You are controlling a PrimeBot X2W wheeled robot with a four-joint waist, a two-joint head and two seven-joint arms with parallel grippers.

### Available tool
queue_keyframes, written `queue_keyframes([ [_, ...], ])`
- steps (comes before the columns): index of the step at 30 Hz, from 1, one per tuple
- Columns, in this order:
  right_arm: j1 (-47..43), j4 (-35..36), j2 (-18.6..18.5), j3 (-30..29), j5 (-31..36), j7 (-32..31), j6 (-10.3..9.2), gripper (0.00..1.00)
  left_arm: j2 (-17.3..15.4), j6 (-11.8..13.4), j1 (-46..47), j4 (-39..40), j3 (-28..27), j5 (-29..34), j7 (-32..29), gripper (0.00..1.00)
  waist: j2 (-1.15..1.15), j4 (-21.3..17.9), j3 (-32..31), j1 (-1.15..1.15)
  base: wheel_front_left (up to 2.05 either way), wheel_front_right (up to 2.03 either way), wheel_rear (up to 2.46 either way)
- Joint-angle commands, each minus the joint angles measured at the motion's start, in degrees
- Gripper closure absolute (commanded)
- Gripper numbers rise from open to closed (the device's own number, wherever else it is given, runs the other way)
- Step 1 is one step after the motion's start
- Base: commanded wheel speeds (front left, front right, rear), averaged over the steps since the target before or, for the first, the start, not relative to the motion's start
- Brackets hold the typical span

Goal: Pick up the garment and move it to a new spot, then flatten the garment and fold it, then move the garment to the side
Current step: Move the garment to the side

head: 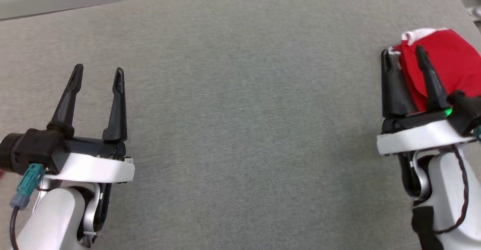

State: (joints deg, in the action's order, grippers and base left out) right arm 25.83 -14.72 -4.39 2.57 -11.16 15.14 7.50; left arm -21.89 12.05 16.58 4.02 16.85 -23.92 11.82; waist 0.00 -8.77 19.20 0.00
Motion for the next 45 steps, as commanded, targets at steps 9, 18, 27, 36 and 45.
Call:
queue_keyframes([
  [9, -7.6, 4.3, 1.1, 1.4, 2.4, -0.4, -0.01, 0.0, 0.2, 0.1, -4.4, -3.3, -3.0, -2.0, 2.3, 0.0, 0.0, 6.5, -5.5, 0.0, 0.0, 0.0, 0.0],
  [18, -15.3, 6.4, 1.4, 0.1, 3.1, -2.3, -0.01, 0.0, 0.7, 0.8, -9.7, -3.9, -2.0, -1.6, 2.7, 0.0, 0.0, 7.6, -9.9, 0.0, 0.0, 0.0, 0.0],
  [27, -22.4, 10.8, 1.4, -1.8, 1.5, -4.9, 0.0, 0.0, 0.5, 2.5, -15.0, -2.2, -0.6, -1.2, 0.9, 0.0, 0.0, 7.6, -13.9, 0.0, 0.0, 0.0, 0.0],
  [36, -26.8, 13.8, 1.4, -3.0, 1.1, -7.1, 0.0, 0.0, 0.5, 3.1, -18.4, -0.8, 0.5, -2.0, -0.9, 0.0, 0.0, 8.6, -16.8, 0.0, 0.0, 0.0, 0.0],
  [45, -28.6, 16.7, 1.4, -2.9, 0.9, -8.8, 0.0, 0.0, 0.0, 4.1, -18.8, -0.2, 0.5, -1.9, -2.0, 0.0, 0.0, 8.3, -17.2, 0.0, 0.0, 0.0, 0.0],
])
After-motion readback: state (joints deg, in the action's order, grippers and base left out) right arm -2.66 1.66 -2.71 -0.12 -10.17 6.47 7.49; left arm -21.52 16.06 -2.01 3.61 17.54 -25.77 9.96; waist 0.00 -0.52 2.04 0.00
